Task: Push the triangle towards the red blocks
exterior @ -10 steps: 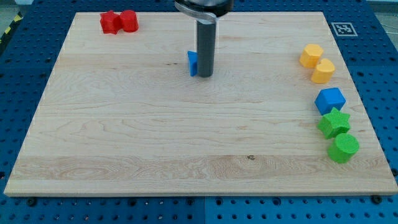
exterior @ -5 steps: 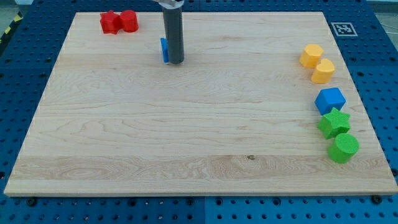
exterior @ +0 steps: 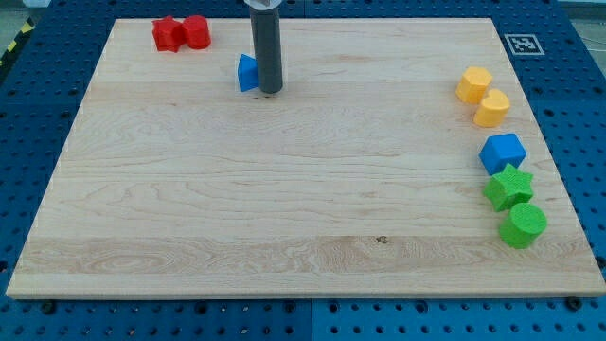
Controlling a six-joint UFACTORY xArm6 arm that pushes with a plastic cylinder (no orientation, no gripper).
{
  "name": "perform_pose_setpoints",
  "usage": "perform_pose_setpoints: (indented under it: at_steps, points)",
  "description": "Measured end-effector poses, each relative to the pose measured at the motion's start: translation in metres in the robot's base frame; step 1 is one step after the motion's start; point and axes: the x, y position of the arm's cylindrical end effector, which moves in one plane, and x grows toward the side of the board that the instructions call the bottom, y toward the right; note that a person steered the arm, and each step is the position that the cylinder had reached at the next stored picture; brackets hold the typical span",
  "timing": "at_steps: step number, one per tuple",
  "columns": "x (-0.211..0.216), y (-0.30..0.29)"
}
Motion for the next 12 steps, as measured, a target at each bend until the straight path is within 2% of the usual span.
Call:
perform_pose_setpoints:
  at_steps: [1, 3, 4, 7, 9, 11, 12]
  points:
    - [-0.002, -0.004]
    - [-0.033, -0.009]
    - [-0.037, -0.028]
    - [-0.032, -0.075]
    - [-0.004, -0.075]
    - [-0.028, -0.075]
    - [-0.032, -0.096]
